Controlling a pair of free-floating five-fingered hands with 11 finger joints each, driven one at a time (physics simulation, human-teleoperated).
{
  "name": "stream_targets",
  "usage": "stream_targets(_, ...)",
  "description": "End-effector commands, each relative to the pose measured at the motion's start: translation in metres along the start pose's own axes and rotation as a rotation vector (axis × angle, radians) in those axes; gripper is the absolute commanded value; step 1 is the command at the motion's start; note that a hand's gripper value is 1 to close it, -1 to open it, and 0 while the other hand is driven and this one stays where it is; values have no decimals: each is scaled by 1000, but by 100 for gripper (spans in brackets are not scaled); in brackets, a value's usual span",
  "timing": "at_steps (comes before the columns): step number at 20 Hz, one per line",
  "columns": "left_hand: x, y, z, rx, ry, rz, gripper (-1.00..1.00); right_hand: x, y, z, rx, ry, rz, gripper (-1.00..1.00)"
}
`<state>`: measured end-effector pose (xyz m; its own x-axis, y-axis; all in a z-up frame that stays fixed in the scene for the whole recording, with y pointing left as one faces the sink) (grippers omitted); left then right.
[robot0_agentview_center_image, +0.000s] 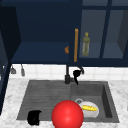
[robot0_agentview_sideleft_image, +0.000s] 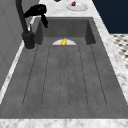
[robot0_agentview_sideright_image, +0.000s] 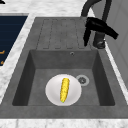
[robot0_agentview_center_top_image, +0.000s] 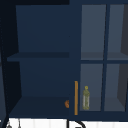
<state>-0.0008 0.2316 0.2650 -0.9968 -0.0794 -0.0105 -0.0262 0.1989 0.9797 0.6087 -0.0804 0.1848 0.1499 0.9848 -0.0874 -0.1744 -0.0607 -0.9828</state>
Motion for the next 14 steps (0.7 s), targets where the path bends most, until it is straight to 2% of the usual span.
stream_targets(1, 0, 0, 0, 0, 0, 0, 0, 8, -1, -8, -7, -62, 13, -100)
stream_targets(3, 0, 0, 0, 0, 0, 0, 0, 9, 15, -19, 18, -76, 62, -100)
stream_targets(5, 0, 0, 0, 0, 0, 0, 0, 2, 26, -21, -2, -153, 27, -100)
stream_targets(7, 0, 0, 0, 0, 0, 0, 0, 8, 31, -22, -41, -230, 9, -100)
stream_targets(10, 0, 0, 0, 0, 0, 0, 0, 8, 47, -22, -74, -249, -27, -100)
stream_targets(11, 0, 0, 0, 0, 0, 0, 0, 5, 51, -22, -79, -235, -53, -100)
stream_targets(14, 0, 0, 0, 0, 0, 0, 0, -7, 59, -27, -109, -205, -86, -100)
